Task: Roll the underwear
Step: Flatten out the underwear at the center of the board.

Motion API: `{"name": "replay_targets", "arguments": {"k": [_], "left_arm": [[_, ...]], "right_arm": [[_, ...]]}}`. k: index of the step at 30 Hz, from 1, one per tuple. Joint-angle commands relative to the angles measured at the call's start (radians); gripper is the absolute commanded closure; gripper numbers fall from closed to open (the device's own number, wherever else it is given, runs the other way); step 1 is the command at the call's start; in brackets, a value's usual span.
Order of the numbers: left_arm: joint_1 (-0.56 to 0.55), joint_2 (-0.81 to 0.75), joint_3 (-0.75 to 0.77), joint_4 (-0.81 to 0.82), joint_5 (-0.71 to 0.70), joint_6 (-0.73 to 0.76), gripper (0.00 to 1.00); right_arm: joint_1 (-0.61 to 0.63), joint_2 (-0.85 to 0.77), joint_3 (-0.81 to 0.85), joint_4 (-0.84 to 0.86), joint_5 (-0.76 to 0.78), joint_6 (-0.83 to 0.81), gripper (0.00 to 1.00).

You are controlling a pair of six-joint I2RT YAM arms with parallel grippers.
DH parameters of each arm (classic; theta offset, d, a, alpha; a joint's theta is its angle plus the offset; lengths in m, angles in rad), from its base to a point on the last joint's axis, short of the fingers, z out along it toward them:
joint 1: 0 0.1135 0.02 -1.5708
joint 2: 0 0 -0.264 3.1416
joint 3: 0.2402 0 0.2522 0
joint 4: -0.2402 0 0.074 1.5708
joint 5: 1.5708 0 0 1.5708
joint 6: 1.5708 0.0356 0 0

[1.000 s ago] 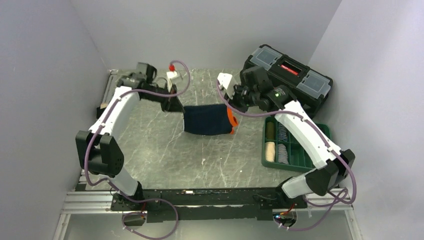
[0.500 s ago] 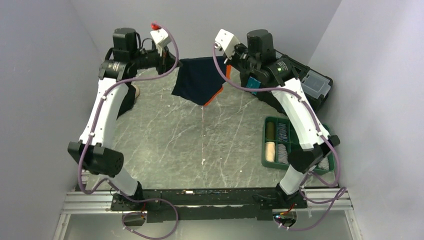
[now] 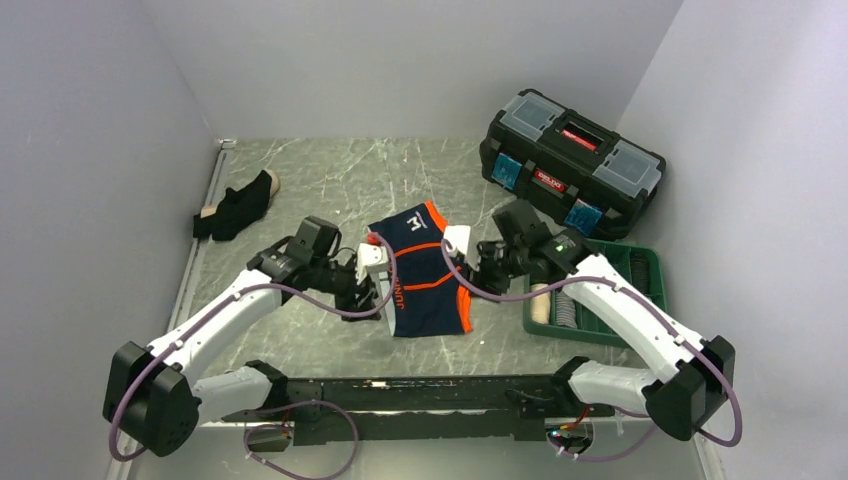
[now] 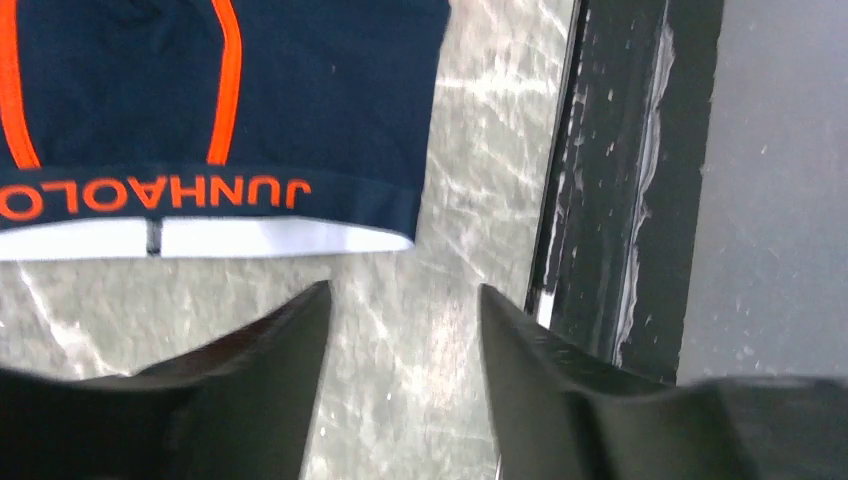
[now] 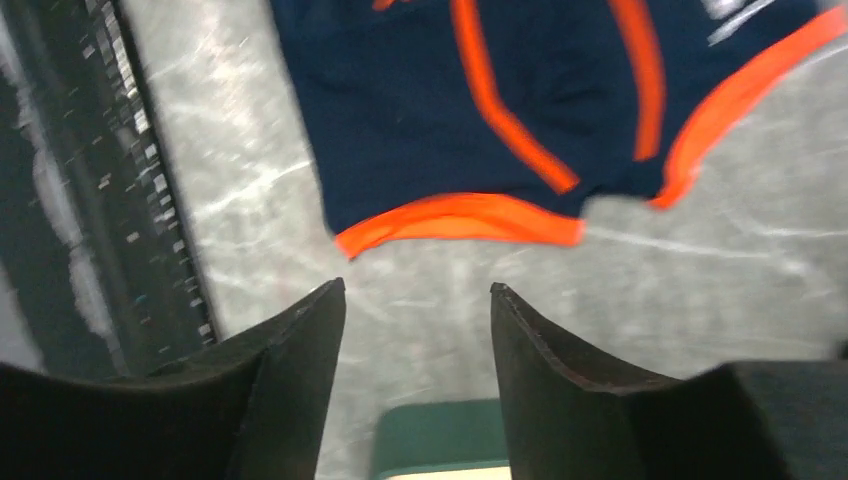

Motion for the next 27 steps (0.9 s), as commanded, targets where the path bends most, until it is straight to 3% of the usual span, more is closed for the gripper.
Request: {"name": "replay_targets", "arguments": {"k": [1, 5, 9, 13, 17, 27], "left_arm": [[-0.004, -0.023, 0.002, -0.1, -0.063, 0.11, 0.33], [-0.002, 0.02, 0.036, -0.146, -0.124, 0.105, 0.27], [0.027, 0.04, 0.047, -0.005, -0.179, 0.049, 0.25], [0.132, 0.188, 0.134, 0.094, -0.113, -0.061, 0.23], [0.221, 0.416, 0.305, 0.088, 0.004, -0.194, 0.25], [0.256, 0.765, 0.558, 0.122, 0.229, -0.398, 0.27]], "right_arm": [[0.001, -0.064, -0.116, -0.06, -0.097, 0.029, 0.4], [-0.021, -0.082, -0.113, -0.015, -0.045, 0.045, 0.36], [-0.051, -0.065, -0.106, 0.116, 0.019, 0.09, 0.36], [-0.088, 0.025, -0.125, 0.259, 0.093, 0.166, 0.36], [-0.149, 0.18, -0.055, 0.346, 0.116, 0.261, 0.36], [-0.296, 0.646, 0.275, 0.357, -0.219, 0.434, 0.37]]}}
